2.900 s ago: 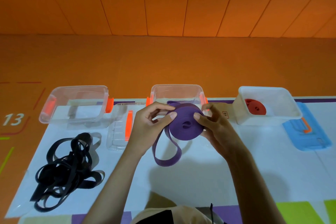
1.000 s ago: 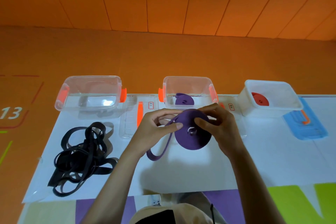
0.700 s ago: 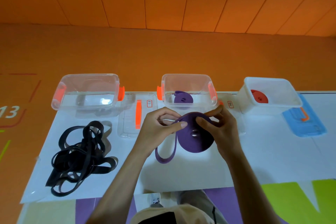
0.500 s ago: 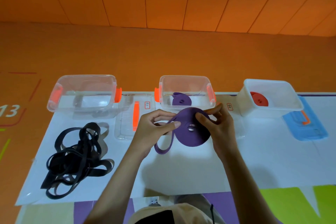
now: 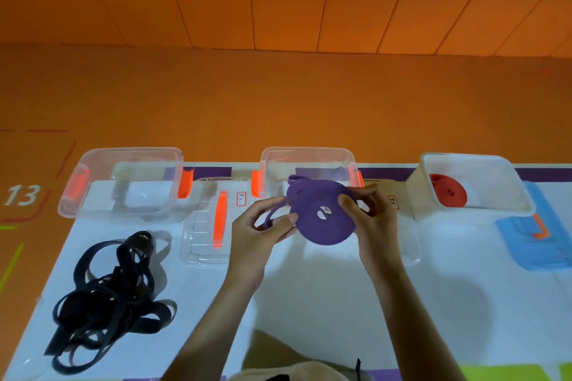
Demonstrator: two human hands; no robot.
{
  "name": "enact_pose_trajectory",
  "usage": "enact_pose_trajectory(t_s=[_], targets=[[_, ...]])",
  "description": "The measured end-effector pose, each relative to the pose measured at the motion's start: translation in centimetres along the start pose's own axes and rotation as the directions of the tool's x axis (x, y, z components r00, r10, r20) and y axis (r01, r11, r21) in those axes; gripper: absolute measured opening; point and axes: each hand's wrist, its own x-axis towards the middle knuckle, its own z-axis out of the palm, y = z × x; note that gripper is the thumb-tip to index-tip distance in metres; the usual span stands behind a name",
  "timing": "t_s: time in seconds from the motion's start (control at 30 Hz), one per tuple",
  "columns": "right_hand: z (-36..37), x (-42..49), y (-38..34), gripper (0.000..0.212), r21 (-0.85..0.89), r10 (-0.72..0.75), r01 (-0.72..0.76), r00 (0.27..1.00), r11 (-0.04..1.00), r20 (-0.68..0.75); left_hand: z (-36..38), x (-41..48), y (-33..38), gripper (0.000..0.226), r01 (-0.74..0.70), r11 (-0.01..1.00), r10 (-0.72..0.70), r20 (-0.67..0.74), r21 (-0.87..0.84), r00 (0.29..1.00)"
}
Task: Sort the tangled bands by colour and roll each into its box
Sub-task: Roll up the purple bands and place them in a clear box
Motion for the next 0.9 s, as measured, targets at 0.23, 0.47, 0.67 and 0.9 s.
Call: enact_pose_trajectory(t_s=[0.23,0.47,0.67,0.9], targets=[[0.1,2.6,2.5,0.026,0.167,0.319,-0.332,0.943,0.928,0.098,1.8,3.1,-1.3,0.030,0.056,0.996,-0.066,-0.167,-0.065,0.984],[0.5,5.0,4.4,0.026,0.216,0.357,-0.375,0.927,0.902,0.117,2.8,5.8,-2.2,0.028,0.118,0.983,-0.150,-0.245,-0.143,0.958],[1.6,7.1,7.0,0.031,0.317,0.437,-0.429,0.898,0.846,0.051,5.0,8.5,-3.7,0.037,0.109,0.979,-0.171,-0.405,-0.173,0.898],[1.0,12.3,10.2,0.025,0.115,0.528,-0.529,0.848,0.841,0.043,7.2,16.1,-5.5,0.018,0.209,0.972,-0.235,-0.454,-0.108,0.859]])
